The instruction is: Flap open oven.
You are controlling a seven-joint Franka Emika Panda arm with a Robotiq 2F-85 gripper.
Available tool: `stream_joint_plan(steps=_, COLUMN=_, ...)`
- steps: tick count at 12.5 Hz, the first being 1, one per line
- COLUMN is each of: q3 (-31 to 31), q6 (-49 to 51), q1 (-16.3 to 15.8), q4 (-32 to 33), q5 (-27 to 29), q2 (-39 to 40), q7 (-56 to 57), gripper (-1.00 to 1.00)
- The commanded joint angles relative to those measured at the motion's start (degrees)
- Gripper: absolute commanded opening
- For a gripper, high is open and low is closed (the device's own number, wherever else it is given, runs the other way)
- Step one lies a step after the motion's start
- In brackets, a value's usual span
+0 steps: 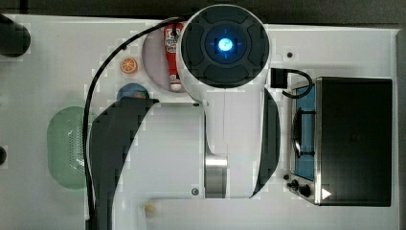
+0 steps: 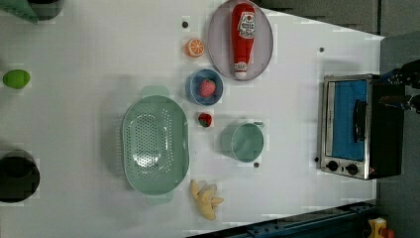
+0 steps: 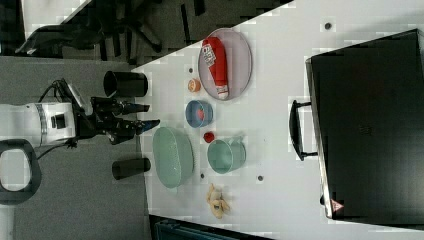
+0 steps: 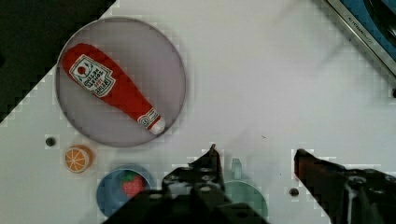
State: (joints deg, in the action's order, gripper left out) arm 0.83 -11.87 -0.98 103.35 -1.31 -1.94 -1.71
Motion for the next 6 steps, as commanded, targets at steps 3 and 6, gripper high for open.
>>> stream_joint_plan(steps=3, q3=3.06, q6=8.91, q1=1.42, q4=14.87, q5=0.47, q2=-22.87, q7=-4.42, gripper=0.99)
stream_joint_plan(steps=6, q3=3.06, q6=8.91, q1=1.42, q4=14.88, q5=0.47, q2=-22.87, q7=-4.42, gripper=1.00)
